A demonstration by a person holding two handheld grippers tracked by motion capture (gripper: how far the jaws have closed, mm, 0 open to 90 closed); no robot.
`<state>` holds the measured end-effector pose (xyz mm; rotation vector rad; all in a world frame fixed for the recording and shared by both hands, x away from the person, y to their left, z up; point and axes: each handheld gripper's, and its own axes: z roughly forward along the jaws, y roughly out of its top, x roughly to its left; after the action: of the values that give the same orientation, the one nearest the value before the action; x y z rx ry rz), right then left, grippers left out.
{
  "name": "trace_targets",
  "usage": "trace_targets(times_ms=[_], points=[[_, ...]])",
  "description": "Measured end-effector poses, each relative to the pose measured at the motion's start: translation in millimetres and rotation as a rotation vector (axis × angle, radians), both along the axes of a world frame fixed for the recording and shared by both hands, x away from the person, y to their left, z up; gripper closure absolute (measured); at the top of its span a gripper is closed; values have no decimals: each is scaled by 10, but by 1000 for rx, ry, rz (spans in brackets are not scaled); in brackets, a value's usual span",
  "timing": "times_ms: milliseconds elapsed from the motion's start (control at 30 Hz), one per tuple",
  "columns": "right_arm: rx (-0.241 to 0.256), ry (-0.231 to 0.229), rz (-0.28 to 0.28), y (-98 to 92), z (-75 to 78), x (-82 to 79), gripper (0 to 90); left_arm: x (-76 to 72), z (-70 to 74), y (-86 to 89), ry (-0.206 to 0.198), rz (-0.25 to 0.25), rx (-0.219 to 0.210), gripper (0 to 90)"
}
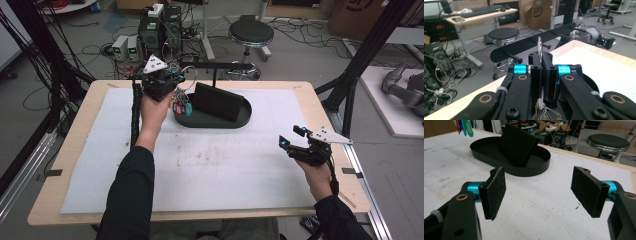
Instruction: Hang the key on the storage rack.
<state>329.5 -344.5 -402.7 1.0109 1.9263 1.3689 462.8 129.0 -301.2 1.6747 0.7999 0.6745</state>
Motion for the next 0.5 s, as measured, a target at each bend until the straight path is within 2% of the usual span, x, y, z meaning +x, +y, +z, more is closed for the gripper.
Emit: trace_targets(times_ms=[500], points=[[-2,-3,3,9,3,-12,304,148,-122,4,55,49,-11,864]])
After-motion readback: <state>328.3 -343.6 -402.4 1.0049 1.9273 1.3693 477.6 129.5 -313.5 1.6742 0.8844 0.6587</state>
